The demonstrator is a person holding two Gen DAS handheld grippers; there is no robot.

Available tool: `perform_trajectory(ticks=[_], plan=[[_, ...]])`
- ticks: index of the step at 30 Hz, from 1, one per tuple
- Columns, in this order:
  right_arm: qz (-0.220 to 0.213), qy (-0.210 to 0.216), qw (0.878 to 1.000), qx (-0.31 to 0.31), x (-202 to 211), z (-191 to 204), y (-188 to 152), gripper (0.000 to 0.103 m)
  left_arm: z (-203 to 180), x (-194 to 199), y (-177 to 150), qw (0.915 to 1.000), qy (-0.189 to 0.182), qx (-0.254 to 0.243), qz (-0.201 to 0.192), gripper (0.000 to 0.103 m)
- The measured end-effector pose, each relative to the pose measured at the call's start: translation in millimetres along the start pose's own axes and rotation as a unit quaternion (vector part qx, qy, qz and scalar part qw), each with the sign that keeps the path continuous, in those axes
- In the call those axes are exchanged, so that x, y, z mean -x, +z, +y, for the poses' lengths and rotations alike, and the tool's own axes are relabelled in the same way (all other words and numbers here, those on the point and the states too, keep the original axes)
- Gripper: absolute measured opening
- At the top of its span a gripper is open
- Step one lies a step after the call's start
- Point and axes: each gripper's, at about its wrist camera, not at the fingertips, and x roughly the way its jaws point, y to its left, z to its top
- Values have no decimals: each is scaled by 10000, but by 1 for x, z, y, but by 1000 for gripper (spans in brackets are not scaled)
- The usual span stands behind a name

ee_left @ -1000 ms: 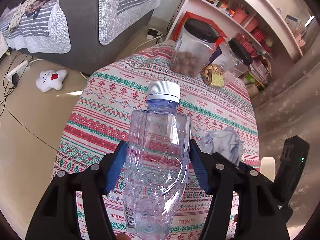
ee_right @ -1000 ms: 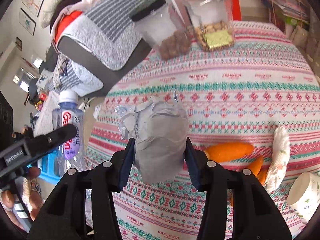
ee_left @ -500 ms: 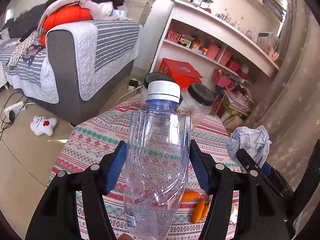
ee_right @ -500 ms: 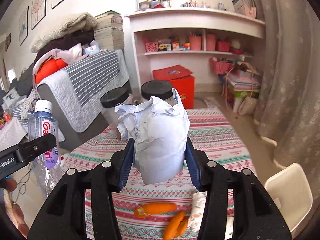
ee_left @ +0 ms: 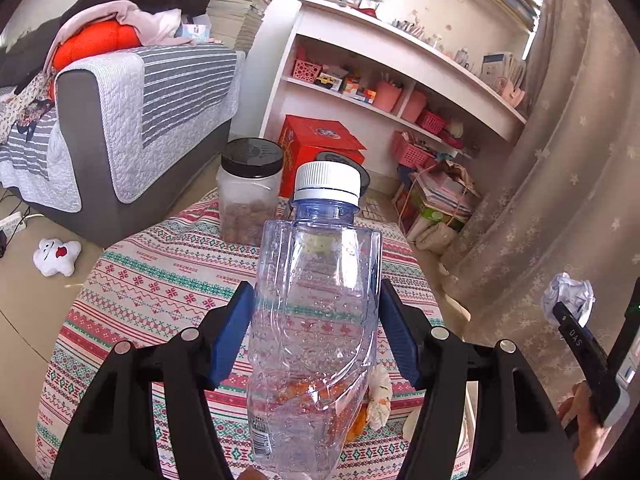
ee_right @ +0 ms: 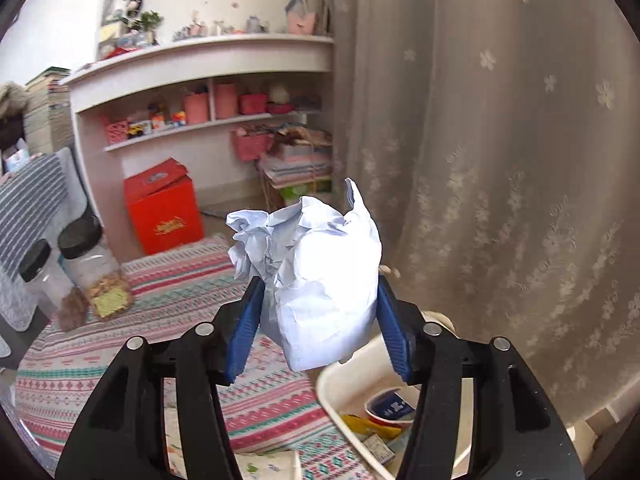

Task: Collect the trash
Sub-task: 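Carry the grey bag into the white bin and release with right gripper while left carries bottle, then drop the water bottle into the white bin with left gripper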

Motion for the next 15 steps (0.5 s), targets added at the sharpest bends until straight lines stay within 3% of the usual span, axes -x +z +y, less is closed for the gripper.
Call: perform_trajectory(ticks=[2,5,10,15], plan=[[239,-130,9995,-165,-11,-22,-2,85,-11,-2,-3,10000,-66,-39,14,62],[118,-298,9988,-370,-5,-50,-1,95,-32,-4,-8,9997,-240,-87,46,62],[-287,-635,9961,-544,12,-91,7,96,-85,-10,-17,9975,-587,-388,97,62],[-395,-884,9920,-816,15,-139,13,96,-149,-27,-28,9922,-1017,-619,367,62]])
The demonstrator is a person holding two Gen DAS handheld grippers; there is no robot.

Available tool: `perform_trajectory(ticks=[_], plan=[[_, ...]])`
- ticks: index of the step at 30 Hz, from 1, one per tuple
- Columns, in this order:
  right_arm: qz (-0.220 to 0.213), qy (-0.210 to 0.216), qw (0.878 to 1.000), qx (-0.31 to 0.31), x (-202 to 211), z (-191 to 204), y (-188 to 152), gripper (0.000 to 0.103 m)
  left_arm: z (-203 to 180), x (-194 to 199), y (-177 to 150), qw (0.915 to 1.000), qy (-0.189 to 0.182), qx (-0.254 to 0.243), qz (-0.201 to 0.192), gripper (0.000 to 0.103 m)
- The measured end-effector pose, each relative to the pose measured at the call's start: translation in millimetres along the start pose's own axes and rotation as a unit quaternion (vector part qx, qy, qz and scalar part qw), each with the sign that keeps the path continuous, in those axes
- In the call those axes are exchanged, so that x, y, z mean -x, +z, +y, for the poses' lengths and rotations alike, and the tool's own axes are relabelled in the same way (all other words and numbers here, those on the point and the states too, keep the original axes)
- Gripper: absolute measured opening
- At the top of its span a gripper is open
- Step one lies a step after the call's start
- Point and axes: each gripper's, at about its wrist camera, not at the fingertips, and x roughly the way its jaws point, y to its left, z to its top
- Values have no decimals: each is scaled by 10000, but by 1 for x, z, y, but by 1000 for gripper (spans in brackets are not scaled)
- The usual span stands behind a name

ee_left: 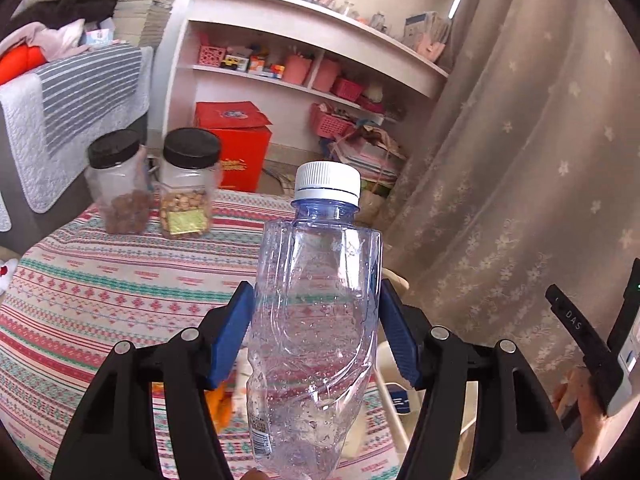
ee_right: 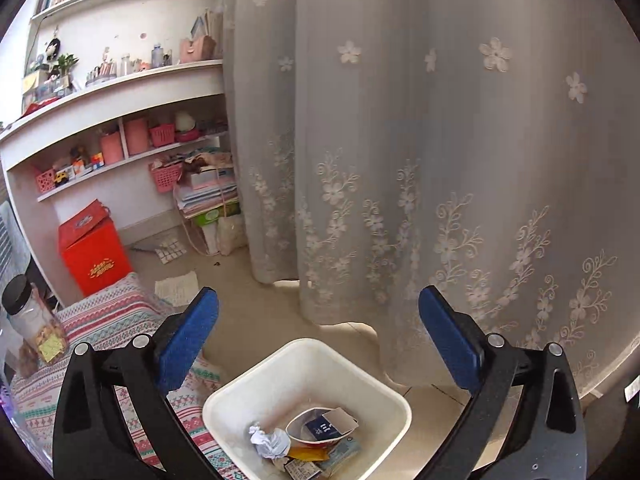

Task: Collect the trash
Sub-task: 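Drop the water bottle into the white bin with left gripper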

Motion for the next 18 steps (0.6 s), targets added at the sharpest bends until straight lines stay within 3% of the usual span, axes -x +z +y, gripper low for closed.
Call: perform_trajectory(ticks=[10,18], plan=[[177,-344,9961,-790,-18,-77,15,96,-128,-58,-17,9944,-700,-624,496,62],[124,-619,9938,-916,-20,-101,17,96,-184,-94,-29,9881,-1045,-759,834,63]])
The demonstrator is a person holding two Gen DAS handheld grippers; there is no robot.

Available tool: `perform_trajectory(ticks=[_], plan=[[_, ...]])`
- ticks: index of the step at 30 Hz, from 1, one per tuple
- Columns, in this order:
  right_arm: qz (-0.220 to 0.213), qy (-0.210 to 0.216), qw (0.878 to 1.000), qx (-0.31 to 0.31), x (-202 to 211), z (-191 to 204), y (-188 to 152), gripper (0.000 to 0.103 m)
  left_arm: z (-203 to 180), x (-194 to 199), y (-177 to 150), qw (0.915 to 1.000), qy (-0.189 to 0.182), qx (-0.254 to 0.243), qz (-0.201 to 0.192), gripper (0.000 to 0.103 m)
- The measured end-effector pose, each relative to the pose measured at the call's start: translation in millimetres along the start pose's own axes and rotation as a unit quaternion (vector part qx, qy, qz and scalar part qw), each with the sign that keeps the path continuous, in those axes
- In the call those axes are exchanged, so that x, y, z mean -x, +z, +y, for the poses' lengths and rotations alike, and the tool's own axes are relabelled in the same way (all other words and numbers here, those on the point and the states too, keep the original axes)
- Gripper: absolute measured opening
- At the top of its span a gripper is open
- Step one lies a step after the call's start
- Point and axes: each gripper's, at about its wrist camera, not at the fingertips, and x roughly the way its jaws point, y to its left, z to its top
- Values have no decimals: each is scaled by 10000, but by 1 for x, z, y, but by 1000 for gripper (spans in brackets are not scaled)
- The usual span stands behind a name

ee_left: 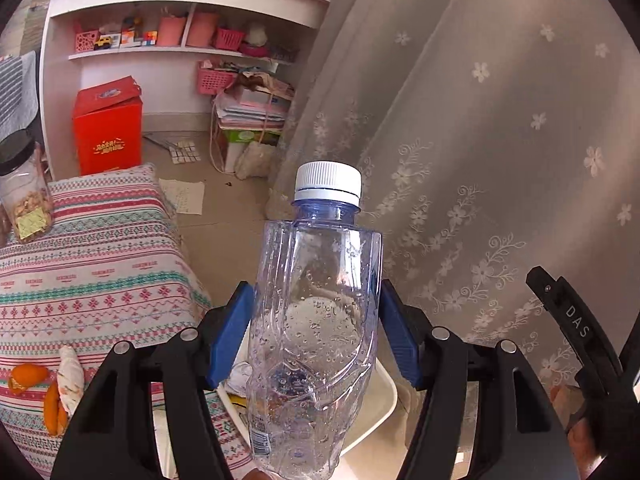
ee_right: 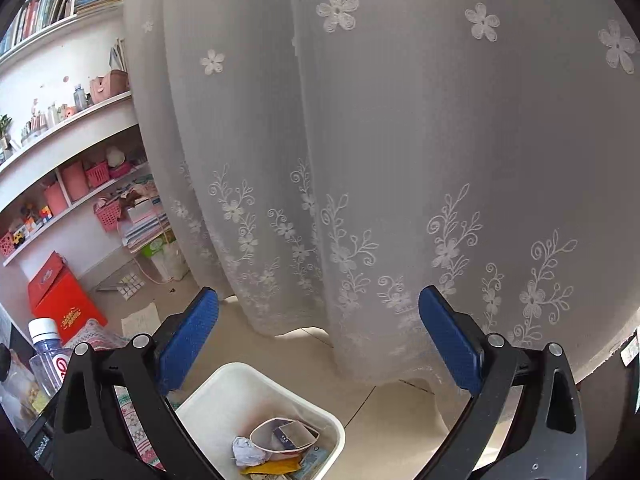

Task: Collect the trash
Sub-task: 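Drop the water bottle into the white bin with left gripper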

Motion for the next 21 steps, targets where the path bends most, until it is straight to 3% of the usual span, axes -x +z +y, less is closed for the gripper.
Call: perform_trajectory(ticks=[2,3,5,8,15,21], plan=[[17,-49,10000,-80,-1,-5,2,96,-7,-11,0,9999,-23,13,136,66],[33,-70,9999,-130,-2,-8,2,96,-9,-14,0,9998,-33,41,195,76],[90,-66,9997,-210,-4,-11,2,96,-11,-15,2,9996,-124,115,236,84],[144,-79,9997,-204,-6,-9,0,96,-13,-8,4,9998,-110,20,188,84],[190,104,9996,152,3,20,-11,96,19,15,3,9967,803,-62,-22,88],[366,465,9938,945,14,75,-38,96,62,31,-2,9884,1515,-55,16,91]])
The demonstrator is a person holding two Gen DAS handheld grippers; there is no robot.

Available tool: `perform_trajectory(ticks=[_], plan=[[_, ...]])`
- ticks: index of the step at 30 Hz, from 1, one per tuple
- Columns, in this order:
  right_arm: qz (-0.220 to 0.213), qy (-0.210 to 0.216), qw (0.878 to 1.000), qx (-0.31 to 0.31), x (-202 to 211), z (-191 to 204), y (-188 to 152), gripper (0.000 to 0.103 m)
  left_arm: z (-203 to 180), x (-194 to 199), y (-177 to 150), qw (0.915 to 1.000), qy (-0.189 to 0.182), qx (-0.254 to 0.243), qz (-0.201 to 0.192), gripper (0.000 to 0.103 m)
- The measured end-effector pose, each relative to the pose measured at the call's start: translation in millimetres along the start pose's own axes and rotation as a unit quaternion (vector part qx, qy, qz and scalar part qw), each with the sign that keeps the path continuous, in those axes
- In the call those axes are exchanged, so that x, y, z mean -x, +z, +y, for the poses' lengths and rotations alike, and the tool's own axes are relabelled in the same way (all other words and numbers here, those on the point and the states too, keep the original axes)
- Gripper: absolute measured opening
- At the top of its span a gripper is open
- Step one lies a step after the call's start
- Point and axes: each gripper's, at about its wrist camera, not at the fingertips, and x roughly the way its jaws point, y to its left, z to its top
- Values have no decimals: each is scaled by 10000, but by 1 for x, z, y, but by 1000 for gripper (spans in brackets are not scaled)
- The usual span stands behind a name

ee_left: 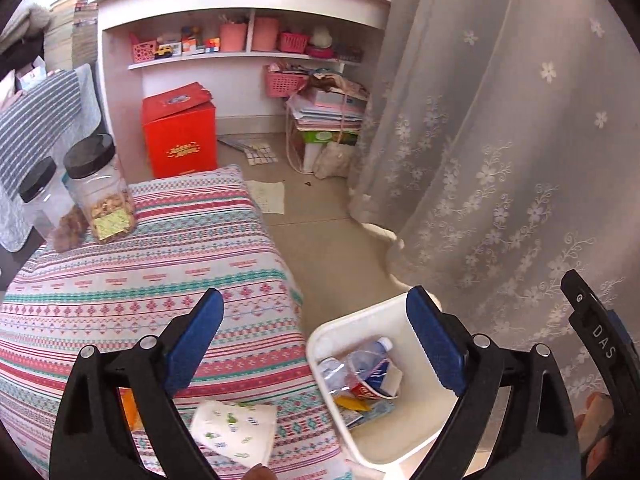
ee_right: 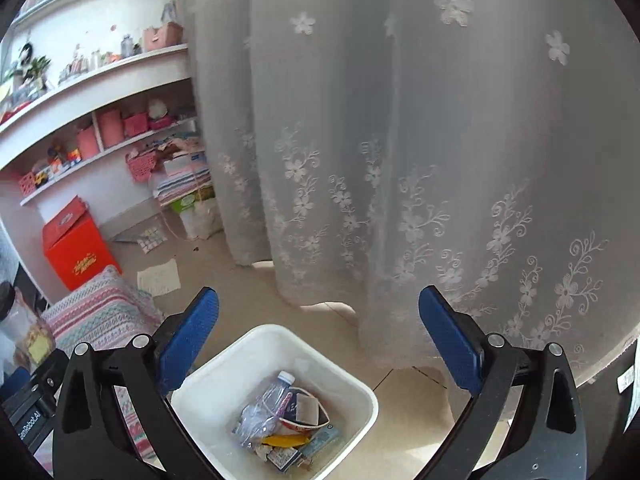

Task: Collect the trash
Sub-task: 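Drop the water bottle into the white bin with left gripper, then grasp an orange peel on the table with left gripper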

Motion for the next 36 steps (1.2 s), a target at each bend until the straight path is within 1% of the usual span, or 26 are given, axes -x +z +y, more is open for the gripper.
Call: perform_trajectory(ticks=[3,7,13,16,21,22,23,24,26,29,31,33,34,36], plan=[[135,302,9991,256,2,27,-8,96,32,-3,-6,9991,380,-80,161,91],[281,567,9957,670,4,65,-19,96,83,-16,-14,9949,841,-112,536,91],[479,967,9867,1214,13,116,-37,96,158,-36,-29,9857,1311,-34,1054,91],[617,1191,9806,1431,16,140,-46,96,187,-47,-37,9810,1327,-28,1413,91],[1085,1600,9678,1611,10,173,-61,96,225,-66,-53,9671,1419,-396,2075,90],[1167,1649,9656,1636,9,179,-64,96,231,-69,-57,9648,1431,-448,2162,88],[1243,1699,9634,1658,8,184,-67,96,236,-73,-60,9633,1410,-463,2239,81],[1332,1763,9606,1685,7,189,-71,96,242,-76,-63,9627,1329,-437,2316,78],[1532,1906,9538,1746,4,200,-79,96,248,-83,-70,9631,1153,-393,2400,76],[1819,2067,9431,1864,0,217,-93,96,246,-94,-80,9619,983,-544,2490,73],[1984,2122,9368,1949,-4,227,-101,96,244,-99,-86,9615,868,-629,2530,69],[2120,2160,9323,1982,-8,235,-109,96,244,-102,-91,9613,744,-624,2579,56],[2185,2175,9303,1987,-10,240,-112,96,245,-104,-93,9610,695,-606,2609,53],[2343,2262,9237,2018,-13,248,-119,96,244,-103,-98,9612,559,-610,2631,43]])
